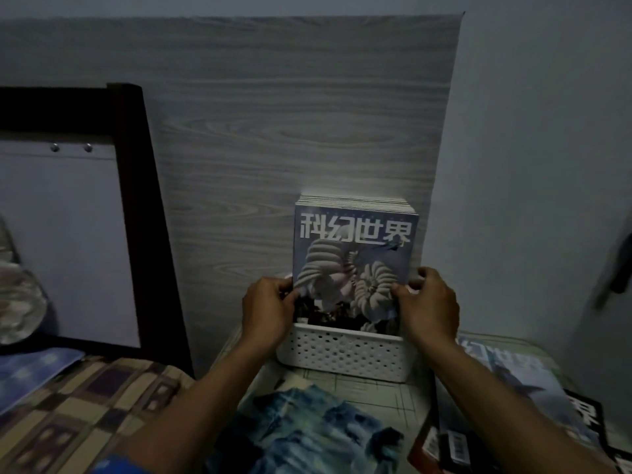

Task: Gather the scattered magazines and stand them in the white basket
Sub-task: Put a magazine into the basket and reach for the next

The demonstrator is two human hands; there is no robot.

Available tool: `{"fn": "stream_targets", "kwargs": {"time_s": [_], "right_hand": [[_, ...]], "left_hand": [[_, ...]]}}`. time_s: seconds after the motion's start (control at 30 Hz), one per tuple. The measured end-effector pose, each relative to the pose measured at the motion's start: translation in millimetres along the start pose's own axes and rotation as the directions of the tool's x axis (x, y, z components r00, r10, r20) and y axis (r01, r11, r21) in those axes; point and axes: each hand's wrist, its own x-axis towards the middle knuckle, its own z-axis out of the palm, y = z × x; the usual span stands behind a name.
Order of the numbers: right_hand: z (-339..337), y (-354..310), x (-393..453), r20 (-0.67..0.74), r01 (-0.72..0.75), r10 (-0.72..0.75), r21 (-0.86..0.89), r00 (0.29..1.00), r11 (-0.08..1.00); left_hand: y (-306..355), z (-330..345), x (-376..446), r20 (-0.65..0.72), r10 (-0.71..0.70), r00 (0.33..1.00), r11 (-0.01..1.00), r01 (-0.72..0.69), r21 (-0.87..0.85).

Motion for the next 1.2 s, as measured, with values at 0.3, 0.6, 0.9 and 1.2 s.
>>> {"fn": "stream_targets", "kwargs": {"time_s": [0.3,0.6,0.9,1.2], "right_hand": [[-12.5,3.2,-1.9,0.48,0.057,-0.038,-0.026,0.877,0.998],[-52.6,22.0,-141.5,0.718,0.385,-0.306,0.058,0.625,0.921],[-42.0,-8.1,-192.2,0.803,0.372,-0.041,-0.231,0.595,0.899],[-86.6,-20.4,-230.3,0.768,0.006,-0.09,0.111,0.634,0.994]], "left_hand": [[13.0,-1.9,-13.3,0.197,-0.032,0.98,0.995,0.012,0.101],[-28.5,-115.8,-180.7,0.095,-0.162,0.982,0.927,0.118,0.357],[11.2,-150.4,-226.2,0.244,-0.583,0.775,0.714,0.632,-0.303],[12.9,-167.1,-243.3,0.382,-0.495,0.78,0.686,0.621,-0.379]]}}
